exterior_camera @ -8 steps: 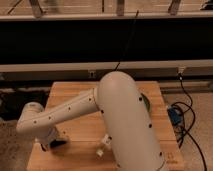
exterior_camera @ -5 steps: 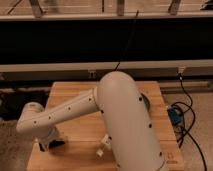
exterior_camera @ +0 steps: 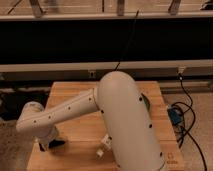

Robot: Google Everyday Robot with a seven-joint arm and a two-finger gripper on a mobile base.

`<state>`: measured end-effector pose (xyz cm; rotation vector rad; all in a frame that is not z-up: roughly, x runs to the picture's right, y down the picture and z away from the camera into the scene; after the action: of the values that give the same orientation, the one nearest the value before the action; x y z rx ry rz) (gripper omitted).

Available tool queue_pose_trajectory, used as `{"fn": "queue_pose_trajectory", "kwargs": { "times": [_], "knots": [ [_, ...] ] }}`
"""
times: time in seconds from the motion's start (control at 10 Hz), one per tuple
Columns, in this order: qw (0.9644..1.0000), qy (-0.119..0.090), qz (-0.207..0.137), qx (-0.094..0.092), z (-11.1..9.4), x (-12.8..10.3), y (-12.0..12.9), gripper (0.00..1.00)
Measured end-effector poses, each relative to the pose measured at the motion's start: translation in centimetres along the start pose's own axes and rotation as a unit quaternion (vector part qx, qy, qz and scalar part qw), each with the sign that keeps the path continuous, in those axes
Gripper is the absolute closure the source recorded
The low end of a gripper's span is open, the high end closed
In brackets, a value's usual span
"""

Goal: Place the eraser on the white sponge

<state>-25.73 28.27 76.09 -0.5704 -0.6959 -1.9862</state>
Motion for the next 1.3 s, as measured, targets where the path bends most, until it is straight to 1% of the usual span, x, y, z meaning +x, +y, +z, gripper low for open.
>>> {"fn": "queue_pose_trajectory", "kwargs": {
  "times": [0.1, 0.3, 0.5, 0.6, 0.7, 0.8, 1.0, 1.2, 1.3],
  "knots": [
    [1.0, -0.001, -0.003, -0.001, 0.0, 0.0, 0.4, 0.2],
    [0.9998, -0.002, -0.019, 0.003, -0.1, 0.2, 0.9, 0.2],
    [0.9991, -0.003, -0.041, 0.007, -0.2, 0.4, 1.2, 0.2],
    [0.998, -0.001, -0.061, 0.013, -0.2, 0.5, 1.2, 0.2],
    [0.9962, 0.003, -0.085, 0.016, -0.2, 0.7, 0.9, 0.2],
    [0.9937, 0.011, -0.11, 0.017, -0.3, 1.2, 0.2, 0.2],
    [0.9897, 0.023, -0.141, 0.015, -0.4, 2.1, -0.9, 0.2],
    [0.9863, 0.035, -0.161, 0.007, -0.4, 3.0, -2.2, 0.2],
    [0.9851, 0.039, -0.167, 0.005, -0.3, 3.4, -2.4, 0.2]
  ]
}}
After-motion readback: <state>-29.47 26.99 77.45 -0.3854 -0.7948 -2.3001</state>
